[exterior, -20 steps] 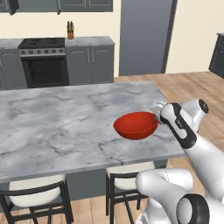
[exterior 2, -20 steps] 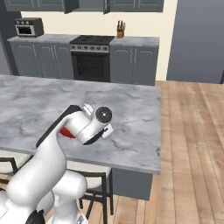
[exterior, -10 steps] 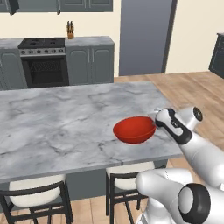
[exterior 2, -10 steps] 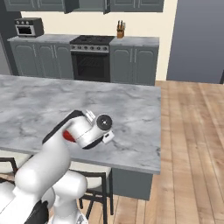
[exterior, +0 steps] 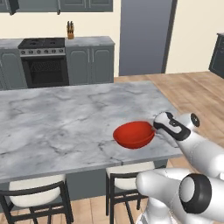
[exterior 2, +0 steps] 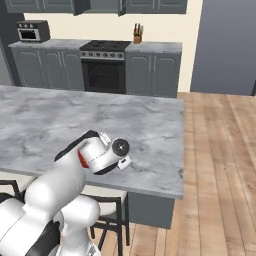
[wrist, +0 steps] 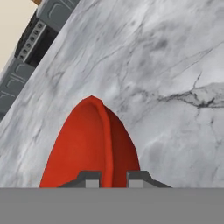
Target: Pick up the bowls from the cabinet and place each bowl in front of a stool on the dining counter.
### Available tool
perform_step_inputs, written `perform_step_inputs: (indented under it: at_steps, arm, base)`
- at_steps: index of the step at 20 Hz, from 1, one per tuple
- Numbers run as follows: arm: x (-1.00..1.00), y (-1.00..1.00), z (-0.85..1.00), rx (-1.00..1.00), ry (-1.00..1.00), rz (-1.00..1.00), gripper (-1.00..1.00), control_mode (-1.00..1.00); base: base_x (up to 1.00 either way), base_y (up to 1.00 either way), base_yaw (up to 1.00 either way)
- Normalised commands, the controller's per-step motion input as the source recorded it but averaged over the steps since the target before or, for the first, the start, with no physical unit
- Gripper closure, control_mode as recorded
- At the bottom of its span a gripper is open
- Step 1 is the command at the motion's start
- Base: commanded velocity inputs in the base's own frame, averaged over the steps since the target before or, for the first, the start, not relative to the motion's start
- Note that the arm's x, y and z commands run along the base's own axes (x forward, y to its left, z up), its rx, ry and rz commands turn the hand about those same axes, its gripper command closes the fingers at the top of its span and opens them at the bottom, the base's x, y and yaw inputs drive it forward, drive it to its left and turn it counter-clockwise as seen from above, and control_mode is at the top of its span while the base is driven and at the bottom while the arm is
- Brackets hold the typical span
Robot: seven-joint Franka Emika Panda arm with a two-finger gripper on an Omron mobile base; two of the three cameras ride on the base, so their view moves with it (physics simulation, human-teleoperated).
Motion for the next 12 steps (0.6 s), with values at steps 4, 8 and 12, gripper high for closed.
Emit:
perform_step_inputs:
  at_steps: [4,8,12]
  arm:
    - [0.36,-0.01,-0.21,0.0,0.0,0.0,1.0,-1.0]
    - [0.22,-0.01,-0.2,0.0,0.0,0.0,1.0,-1.0]
    - [0.01,0.0,-0.28,0.0,0.0,0.0,1.0,-1.0]
  base:
    - [0.0,0.0,0.0]
    - [0.0,0.0,0.0]
    - [0.0,0.0,0.0]
